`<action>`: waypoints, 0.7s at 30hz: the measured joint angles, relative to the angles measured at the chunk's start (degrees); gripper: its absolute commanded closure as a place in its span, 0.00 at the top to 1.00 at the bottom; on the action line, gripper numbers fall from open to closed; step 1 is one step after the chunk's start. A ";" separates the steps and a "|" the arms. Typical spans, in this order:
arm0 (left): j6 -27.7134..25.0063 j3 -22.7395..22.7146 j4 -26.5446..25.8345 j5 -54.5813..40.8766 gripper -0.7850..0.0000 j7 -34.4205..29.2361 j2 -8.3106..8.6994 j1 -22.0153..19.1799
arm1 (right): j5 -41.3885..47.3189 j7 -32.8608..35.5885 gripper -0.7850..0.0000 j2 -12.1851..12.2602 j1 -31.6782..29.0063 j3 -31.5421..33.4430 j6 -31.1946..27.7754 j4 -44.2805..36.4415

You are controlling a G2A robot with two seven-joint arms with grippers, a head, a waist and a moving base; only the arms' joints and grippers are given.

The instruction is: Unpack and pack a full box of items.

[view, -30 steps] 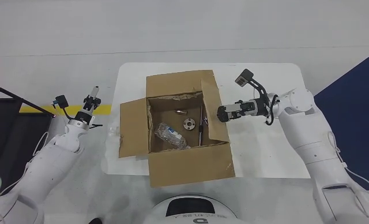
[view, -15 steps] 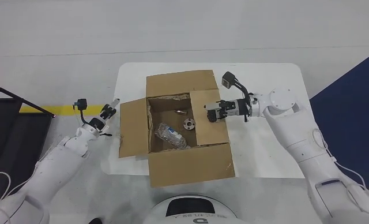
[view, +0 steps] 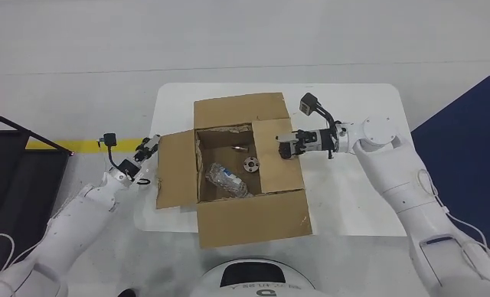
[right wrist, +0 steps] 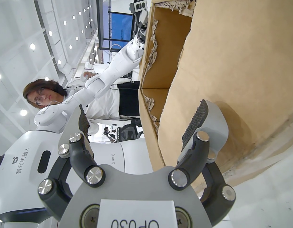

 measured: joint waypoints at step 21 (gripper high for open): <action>31.60 -5.48 -9.91 27.69 1.00 18.50 0.92 6.40 | 0.97 4.74 1.00 -2.91 9.59 -7.37 -3.58 8.92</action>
